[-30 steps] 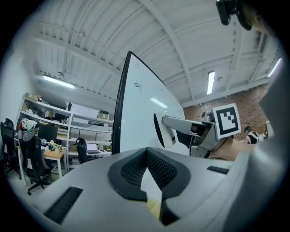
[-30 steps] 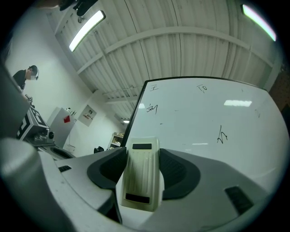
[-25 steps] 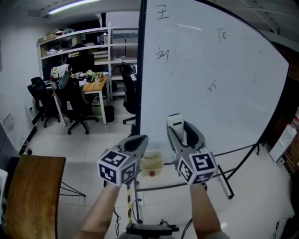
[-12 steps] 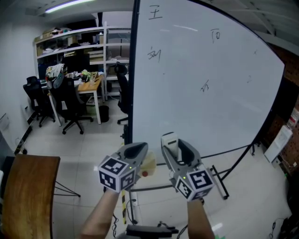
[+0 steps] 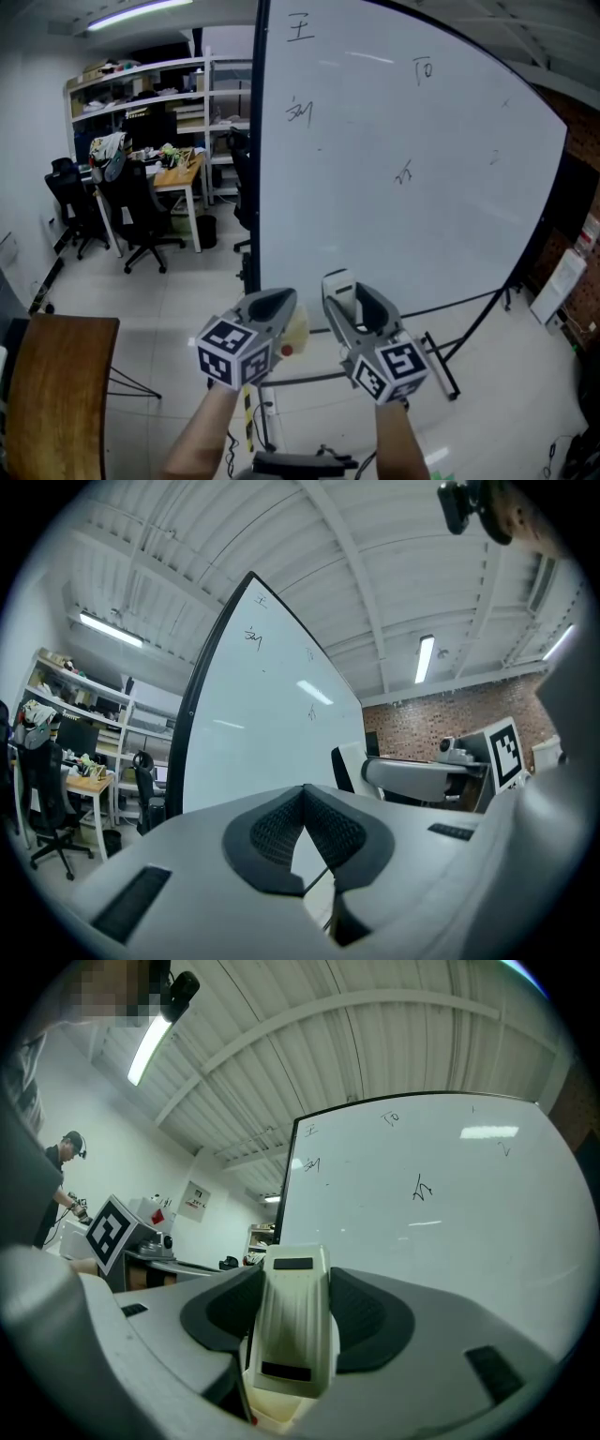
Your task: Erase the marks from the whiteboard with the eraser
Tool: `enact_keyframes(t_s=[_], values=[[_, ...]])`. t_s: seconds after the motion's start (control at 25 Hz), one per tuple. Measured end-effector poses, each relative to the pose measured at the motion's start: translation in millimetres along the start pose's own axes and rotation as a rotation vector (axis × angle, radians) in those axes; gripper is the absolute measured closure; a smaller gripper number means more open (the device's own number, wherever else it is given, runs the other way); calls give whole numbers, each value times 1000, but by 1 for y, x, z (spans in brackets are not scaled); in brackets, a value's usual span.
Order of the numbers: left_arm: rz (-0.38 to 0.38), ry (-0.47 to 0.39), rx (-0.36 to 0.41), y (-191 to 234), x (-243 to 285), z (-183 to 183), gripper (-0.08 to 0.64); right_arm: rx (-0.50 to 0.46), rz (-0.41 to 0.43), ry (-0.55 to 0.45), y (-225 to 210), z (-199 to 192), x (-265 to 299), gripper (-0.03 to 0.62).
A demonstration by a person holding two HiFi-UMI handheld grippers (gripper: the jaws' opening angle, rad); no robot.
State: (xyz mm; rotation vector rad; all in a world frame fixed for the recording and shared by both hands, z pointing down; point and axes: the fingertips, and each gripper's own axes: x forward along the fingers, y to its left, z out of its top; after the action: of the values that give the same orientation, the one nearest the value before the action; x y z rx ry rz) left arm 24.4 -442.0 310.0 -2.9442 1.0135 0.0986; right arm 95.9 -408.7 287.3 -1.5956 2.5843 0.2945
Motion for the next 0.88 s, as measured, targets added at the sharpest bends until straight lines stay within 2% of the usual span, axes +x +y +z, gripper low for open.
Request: enact_keyframes(t_s=[0.88], values=[[-12,21,-31,-3,1,-12,558,29,2,7,3,-4,2,357]])
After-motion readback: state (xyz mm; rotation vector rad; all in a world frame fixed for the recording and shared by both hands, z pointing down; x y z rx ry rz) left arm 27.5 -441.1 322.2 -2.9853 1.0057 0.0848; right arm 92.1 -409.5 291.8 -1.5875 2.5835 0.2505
